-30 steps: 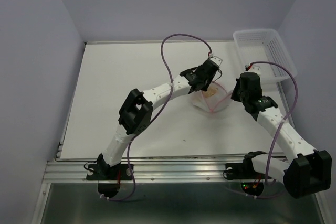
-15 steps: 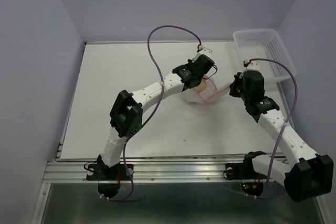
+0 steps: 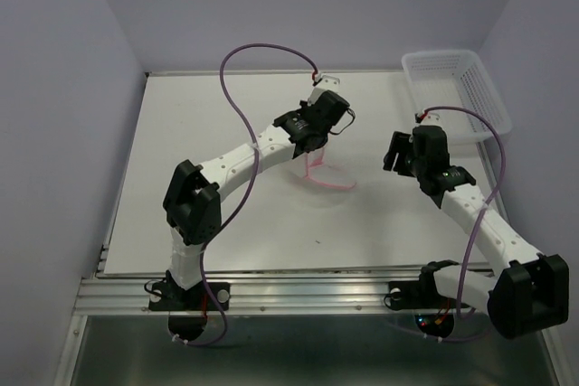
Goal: Unzip the laundry bag and remove the bra
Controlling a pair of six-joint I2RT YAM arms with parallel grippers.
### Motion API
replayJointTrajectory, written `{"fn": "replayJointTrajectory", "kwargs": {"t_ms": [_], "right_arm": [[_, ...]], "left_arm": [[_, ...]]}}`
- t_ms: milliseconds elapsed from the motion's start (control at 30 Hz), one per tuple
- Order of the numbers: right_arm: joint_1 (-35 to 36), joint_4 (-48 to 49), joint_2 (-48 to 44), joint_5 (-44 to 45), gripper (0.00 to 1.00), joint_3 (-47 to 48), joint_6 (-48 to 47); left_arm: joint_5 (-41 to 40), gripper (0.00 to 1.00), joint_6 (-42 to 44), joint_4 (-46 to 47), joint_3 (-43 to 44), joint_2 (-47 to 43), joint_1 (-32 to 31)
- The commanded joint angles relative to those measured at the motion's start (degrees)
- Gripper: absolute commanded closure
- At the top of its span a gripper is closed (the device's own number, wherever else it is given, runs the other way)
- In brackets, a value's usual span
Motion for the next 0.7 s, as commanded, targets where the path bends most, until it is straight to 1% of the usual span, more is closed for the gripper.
{"fn": "replayJointTrajectory", "kwargs": {"t_ms": [0, 67, 100, 133, 167, 200, 233, 300, 433, 467, 567, 667], "right_arm": [[0.32, 0.46, -0.99, -10.95, 0.21, 5.82, -2.28], [0.32, 5.11, -1.17, -17.92, 0.13, 6.00, -2.28], [0.32, 9.56, -0.91, -23.87, 0.08, 5.66, -1.59], [0.32, 11.87, -0.47, -26.80, 0.04, 5.04, 0.42], [0.32, 14.07, 0.23, -29.61, 0.00, 4.43, 0.44], [0.32, 15.74, 1.02, -34.34, 0.00, 3.64, 2.44], [0.32, 19.59, 1.90, -36.21, 0.00, 3.20, 3.25], [1.72, 21.12, 4.71, -37.90, 0.00, 2.93, 4.31], [6.02, 22.78, 10.33, -37.81, 0.00, 3.98, 3.26], [6.04, 23.31, 10.34, -38.08, 0.00, 4.16, 3.43], [8.23, 24.81, 13.94, -39.22, 0.00, 5.47, 3.61], [8.85, 26.21, 17.19, -39.05, 0.00, 6.27, 3.87]], "left_arm": [[-1.19, 1.00, -1.66, 1.08, -0.12, -1.46, -0.12], [-1.45, 1.00, -2.18, 0.38, -0.03, -0.84, -0.21], [-1.72, 1.00, -2.97, -0.24, -0.03, -0.67, -0.12], [-1.72, 1.00, -3.33, -0.76, 0.05, -0.40, -0.03], [-1.89, 1.00, -3.76, -1.20, 0.23, -0.23, -0.03], [-2.42, 1.00, -4.38, -2.43, 0.41, -0.05, 0.06], [-2.42, 1.00, -4.91, -3.22, 1.02, 0.04, 0.06], [-2.33, 1.00, -7.01, -5.15, 1.72, 0.57, 0.41], [1.53, 1.00, -7.72, -5.17, 0.77, 0.74, 0.67], [1.79, 1.00, -7.81, -4.82, 0.24, 0.83, 0.67], [3.20, 1.00, -8.60, -4.90, -0.21, 1.88, 0.93], [3.29, 1.00, -9.13, -5.43, -0.47, 2.50, 1.02]]}}
